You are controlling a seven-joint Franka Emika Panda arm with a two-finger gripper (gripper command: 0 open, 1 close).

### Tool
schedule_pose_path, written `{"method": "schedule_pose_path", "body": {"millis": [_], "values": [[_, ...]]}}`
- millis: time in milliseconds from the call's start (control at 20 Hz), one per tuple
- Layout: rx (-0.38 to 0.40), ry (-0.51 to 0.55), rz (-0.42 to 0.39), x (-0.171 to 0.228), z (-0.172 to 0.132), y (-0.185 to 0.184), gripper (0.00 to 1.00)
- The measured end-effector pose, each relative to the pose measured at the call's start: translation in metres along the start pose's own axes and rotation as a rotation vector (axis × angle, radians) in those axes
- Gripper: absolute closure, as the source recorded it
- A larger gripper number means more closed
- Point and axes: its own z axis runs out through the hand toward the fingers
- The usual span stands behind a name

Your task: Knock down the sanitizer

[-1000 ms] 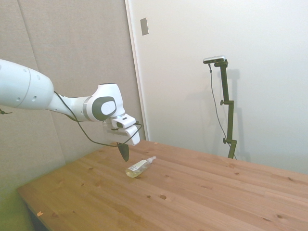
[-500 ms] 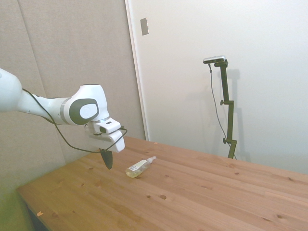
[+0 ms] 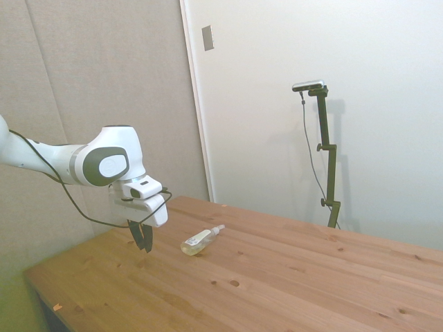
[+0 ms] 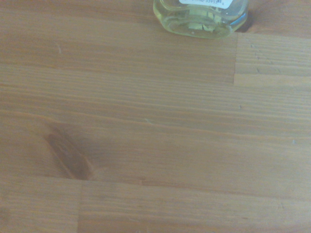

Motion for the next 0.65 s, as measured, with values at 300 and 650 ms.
{"method": "schedule_pose_path", "body": {"millis": [300,650], "values": [[-0.005,-0.002,-0.001,-0.0062,0.0024,0.0067,0.0],[-0.014,-0.007,-0.006,-0.0101,0.0073,0.007,0.0]]}}
